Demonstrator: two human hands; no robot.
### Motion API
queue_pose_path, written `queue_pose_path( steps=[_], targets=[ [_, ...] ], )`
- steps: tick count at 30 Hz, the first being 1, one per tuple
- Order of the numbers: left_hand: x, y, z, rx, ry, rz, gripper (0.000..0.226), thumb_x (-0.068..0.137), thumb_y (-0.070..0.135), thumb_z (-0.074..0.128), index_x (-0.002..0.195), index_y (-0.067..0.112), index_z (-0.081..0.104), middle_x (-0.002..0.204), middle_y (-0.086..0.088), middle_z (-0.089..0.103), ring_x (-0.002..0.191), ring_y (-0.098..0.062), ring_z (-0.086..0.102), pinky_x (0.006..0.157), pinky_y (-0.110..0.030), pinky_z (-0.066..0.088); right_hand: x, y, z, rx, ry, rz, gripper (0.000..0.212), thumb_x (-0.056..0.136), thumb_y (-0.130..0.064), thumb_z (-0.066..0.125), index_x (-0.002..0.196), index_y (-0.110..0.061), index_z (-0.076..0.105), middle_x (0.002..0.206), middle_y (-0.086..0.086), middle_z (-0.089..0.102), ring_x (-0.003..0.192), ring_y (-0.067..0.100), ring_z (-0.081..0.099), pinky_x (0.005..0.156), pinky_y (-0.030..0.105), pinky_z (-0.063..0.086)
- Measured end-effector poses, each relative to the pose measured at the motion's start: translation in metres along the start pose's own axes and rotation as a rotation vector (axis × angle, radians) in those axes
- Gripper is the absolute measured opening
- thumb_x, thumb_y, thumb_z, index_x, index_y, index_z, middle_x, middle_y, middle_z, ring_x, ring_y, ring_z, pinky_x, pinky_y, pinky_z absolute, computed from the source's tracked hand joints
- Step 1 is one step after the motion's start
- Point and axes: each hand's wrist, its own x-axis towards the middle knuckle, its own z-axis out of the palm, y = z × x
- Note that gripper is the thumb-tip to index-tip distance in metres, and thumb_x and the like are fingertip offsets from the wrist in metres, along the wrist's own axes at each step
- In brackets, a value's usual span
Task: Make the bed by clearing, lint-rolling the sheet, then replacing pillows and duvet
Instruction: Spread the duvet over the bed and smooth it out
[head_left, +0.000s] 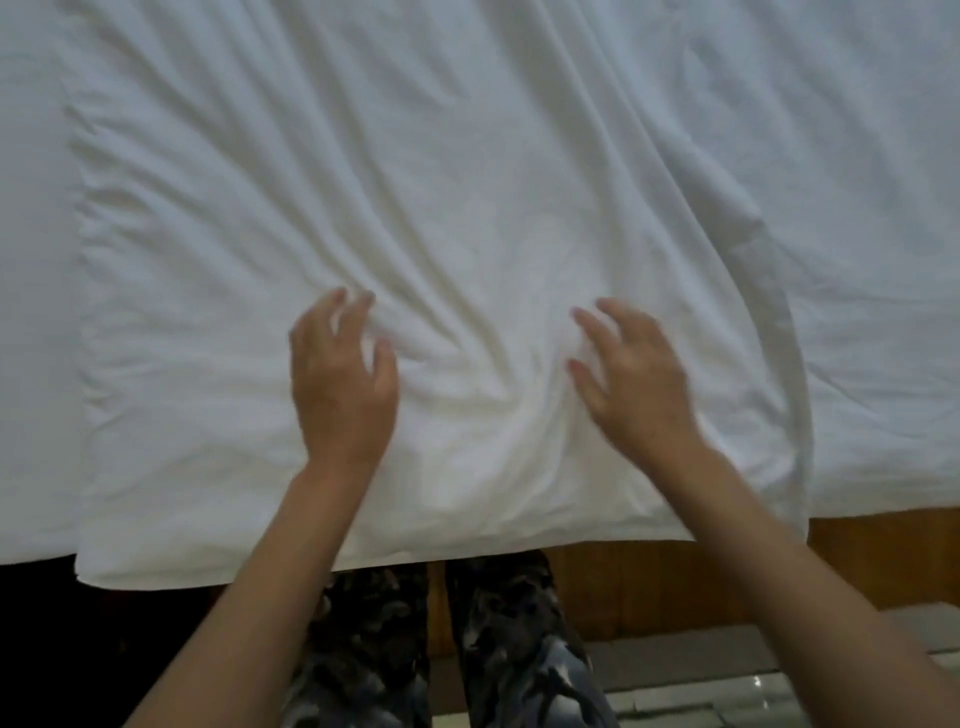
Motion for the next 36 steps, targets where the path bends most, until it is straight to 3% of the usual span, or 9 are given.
queue_pose_path(
  steps=[4, 7, 10, 13, 16, 19, 24, 32, 36],
  targets=[
    [0.022, -0.036, -0.007, 0.213, 0.082, -0.056, 0.047, 0.097, 0.026, 0.045, 0.143, 0.012, 0.046, 0.155, -0.021, 0.029, 0.145, -0.039, 0.020, 0.119, -0.046, 0.013, 0.032, -0.104, 0.042, 0.133, 0.103, -0.071, 0.054, 0.091, -0.038, 0.046, 0.138, -0.012, 0.050, 0.143, 0.022, 0.044, 0.133, 0.037, 0.042, 0.110, 0.048, 0.030],
    [0.009, -0.062, 0.003, 0.267, 0.083, -0.147, 0.051, 0.098, 0.027, 0.040, 0.147, 0.013, 0.040, 0.158, -0.022, 0.021, 0.146, -0.040, 0.016, 0.119, -0.047, 0.007, 0.031, -0.128, 0.075, 0.055, 0.015, -0.082, 0.056, 0.092, -0.043, 0.041, 0.142, -0.017, 0.046, 0.151, 0.018, 0.036, 0.141, 0.034, 0.030, 0.115, 0.051, 0.016],
    [-0.024, -0.071, 0.024, 0.358, -0.052, -0.049, 0.056, 0.098, 0.029, 0.036, 0.150, 0.009, 0.031, 0.157, -0.027, 0.019, 0.145, -0.042, 0.018, 0.118, -0.051, 0.010, 0.013, -0.068, 0.099, -0.063, -0.011, 0.142, 0.062, 0.094, -0.049, 0.036, 0.146, -0.016, 0.040, 0.153, 0.013, 0.034, 0.141, 0.031, 0.032, 0.114, 0.050, 0.016],
    [-0.055, -0.067, 0.040, 0.379, -0.197, 0.126, 0.061, 0.099, 0.036, 0.030, 0.151, 0.003, 0.025, 0.157, -0.028, 0.018, 0.145, -0.041, 0.017, 0.119, -0.049, 0.007, -0.040, 0.028, 0.089, -0.134, -0.140, 0.412, 0.067, 0.098, -0.051, 0.018, 0.153, -0.014, 0.016, 0.160, 0.010, 0.012, 0.147, 0.026, 0.013, 0.119, 0.048, 0.007],
    [-0.070, -0.064, 0.042, 0.402, -0.299, 0.248, 0.065, 0.097, 0.039, 0.030, 0.150, 0.000, 0.024, 0.157, -0.026, 0.017, 0.145, -0.038, 0.015, 0.118, -0.047, 0.006, -0.091, 0.093, 0.060, -0.177, -0.186, 0.521, 0.068, 0.098, -0.047, 0.018, 0.153, -0.007, 0.015, 0.159, 0.013, 0.016, 0.146, 0.030, 0.017, 0.118, 0.051, 0.013],
    [-0.073, -0.065, 0.035, 0.394, -0.352, 0.347, 0.065, 0.097, 0.041, 0.033, 0.149, 0.004, 0.025, 0.157, -0.025, 0.020, 0.145, -0.035, 0.015, 0.119, -0.045, 0.005, -0.105, 0.098, 0.048, -0.180, -0.197, 0.651, 0.066, 0.099, -0.042, 0.020, 0.151, -0.003, 0.017, 0.157, 0.017, 0.020, 0.143, 0.033, 0.020, 0.114, 0.054, 0.016],
    [-0.060, -0.095, 0.003, 0.411, -0.309, 0.389, 0.053, 0.100, 0.037, 0.036, 0.147, 0.013, 0.042, 0.156, -0.016, 0.030, 0.144, -0.031, 0.027, 0.118, -0.047, 0.017, -0.060, 0.042, 0.057, 0.046, -0.090, 0.984, 0.064, 0.103, -0.042, 0.022, 0.153, -0.007, 0.007, 0.161, 0.015, 0.001, 0.148, 0.028, 0.000, 0.118, 0.048, 0.003],
    [-0.074, -0.181, -0.065, 0.378, -0.003, 0.068, 0.050, 0.101, 0.028, 0.040, 0.145, 0.005, 0.040, 0.153, -0.021, 0.034, 0.142, -0.033, 0.029, 0.118, -0.043, 0.018, -0.026, -0.151, 0.094, 0.226, 0.006, 0.510, 0.065, 0.099, -0.040, 0.028, 0.153, -0.008, 0.012, 0.160, 0.017, 0.004, 0.148, 0.026, 0.001, 0.119, 0.040, -0.001],
    [-0.111, -0.225, -0.104, 0.135, 0.026, -0.245, 0.054, 0.100, 0.034, 0.038, 0.144, 0.003, 0.040, 0.145, -0.021, 0.046, 0.129, -0.035, 0.047, 0.103, -0.041, 0.040, -0.034, -0.231, 0.113, 0.183, -0.085, 0.088, 0.062, 0.098, -0.038, 0.034, 0.151, -0.009, 0.020, 0.158, 0.022, 0.010, 0.147, 0.033, 0.006, 0.119, 0.045, 0.004]
  ],
)
